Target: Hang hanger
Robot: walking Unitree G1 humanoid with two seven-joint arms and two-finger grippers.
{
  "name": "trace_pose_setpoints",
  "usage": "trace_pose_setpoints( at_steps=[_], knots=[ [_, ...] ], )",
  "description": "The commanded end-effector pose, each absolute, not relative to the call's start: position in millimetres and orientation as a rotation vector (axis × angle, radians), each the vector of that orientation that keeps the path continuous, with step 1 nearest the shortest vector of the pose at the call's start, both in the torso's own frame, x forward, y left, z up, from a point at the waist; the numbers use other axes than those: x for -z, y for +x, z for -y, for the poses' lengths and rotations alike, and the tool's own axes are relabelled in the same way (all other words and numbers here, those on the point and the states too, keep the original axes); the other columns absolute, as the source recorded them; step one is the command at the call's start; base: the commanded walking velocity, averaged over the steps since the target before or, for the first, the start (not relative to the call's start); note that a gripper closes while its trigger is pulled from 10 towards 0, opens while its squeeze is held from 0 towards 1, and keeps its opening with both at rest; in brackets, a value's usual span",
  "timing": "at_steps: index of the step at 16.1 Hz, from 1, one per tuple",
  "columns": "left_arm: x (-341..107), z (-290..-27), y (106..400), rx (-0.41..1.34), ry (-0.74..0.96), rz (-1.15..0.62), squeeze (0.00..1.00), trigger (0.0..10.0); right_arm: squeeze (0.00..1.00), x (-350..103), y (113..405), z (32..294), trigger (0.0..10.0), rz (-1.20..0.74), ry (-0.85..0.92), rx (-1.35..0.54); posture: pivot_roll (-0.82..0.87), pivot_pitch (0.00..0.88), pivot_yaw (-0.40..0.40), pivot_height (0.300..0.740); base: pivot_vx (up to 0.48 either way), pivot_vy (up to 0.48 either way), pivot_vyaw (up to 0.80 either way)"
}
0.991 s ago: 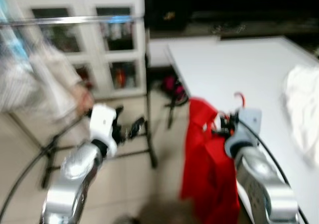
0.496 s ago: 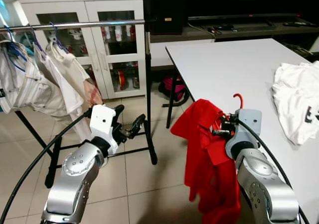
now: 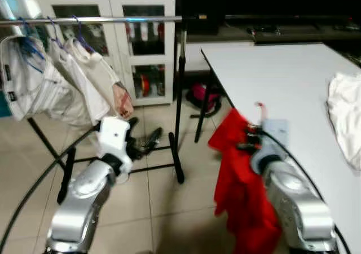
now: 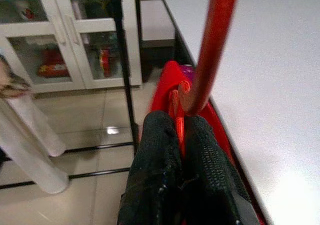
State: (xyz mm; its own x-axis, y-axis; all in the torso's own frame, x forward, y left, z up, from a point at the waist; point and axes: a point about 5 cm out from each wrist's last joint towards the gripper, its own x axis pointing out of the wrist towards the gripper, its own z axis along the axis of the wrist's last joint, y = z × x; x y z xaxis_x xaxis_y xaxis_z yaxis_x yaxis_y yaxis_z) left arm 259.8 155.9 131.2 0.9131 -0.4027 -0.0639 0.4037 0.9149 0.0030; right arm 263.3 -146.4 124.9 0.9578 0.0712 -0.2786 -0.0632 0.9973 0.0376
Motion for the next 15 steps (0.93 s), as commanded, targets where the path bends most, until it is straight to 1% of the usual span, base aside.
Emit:
trace_pose_setpoints(
  at_steps=[1, 3, 4, 5, 9, 10, 13, 15],
  knots=[
    [-134.5, -149.3, 261.7, 0.436, 0.009, -0.051, 0.00, 10.0, 0.00, -127.8, 263.1, 155.5, 10.0, -0.266, 0.015, -0.045, -0.05, 0.000, -0.010, 0.740, 0.000, 0.409, 0.00],
    [-134.2, -148.5, 262.3, 0.436, 0.007, -0.051, 0.00, 10.0, 0.00, -127.1, 263.5, 156.4, 10.0, -0.268, 0.012, -0.048, -0.05, 0.000, -0.012, 0.740, 0.000, 0.383, 0.00],
    [-134.4, -148.3, 262.1, 0.440, 0.028, -0.048, 0.00, 10.0, 0.00, -126.9, 263.2, 156.6, 10.0, -0.269, 0.011, -0.049, -0.06, 0.000, -0.013, 0.740, 0.000, 0.000, 0.00],
    [-134.8, -147.9, 261.8, 0.441, 0.053, -0.043, 0.00, 10.0, 0.00, -126.7, 262.5, 156.9, 10.0, -0.271, 0.008, -0.052, -0.06, 0.000, -0.013, 0.740, 0.000, -0.480, 0.00],
    [-133.8, -146.8, 261.2, 0.432, 0.040, -0.044, 0.00, 10.0, 0.00, -126.2, 263.6, 157.6, 10.0, -0.274, 0.000, -0.068, -0.05, 0.000, -0.018, 0.740, 0.000, -0.480, 0.00],
    [-132.8, -148.1, 260.9, 0.412, 0.013, -0.048, 0.00, 10.0, 0.00, -126.5, 264.5, 156.2, 10.0, -0.271, -0.006, -0.081, -0.05, 0.000, -0.020, 0.740, 0.000, 0.000, 0.00],
    [-132.5, -147.9, 261.0, 0.412, 0.010, -0.045, 0.00, 10.0, 0.00, -129.8, 266.0, 149.1, 10.0, -0.253, -0.060, -0.149, -0.05, 0.000, -0.028, 0.740, 0.000, 0.000, 0.00],
    [-132.1, -147.7, 261.1, 0.408, 0.012, -0.044, 0.00, 10.0, 0.00, -129.5, 267.1, 147.7, 10.0, -0.254, -0.055, -0.165, -0.05, 0.000, -0.032, 0.740, 0.000, 0.000, 0.00]
  ],
)
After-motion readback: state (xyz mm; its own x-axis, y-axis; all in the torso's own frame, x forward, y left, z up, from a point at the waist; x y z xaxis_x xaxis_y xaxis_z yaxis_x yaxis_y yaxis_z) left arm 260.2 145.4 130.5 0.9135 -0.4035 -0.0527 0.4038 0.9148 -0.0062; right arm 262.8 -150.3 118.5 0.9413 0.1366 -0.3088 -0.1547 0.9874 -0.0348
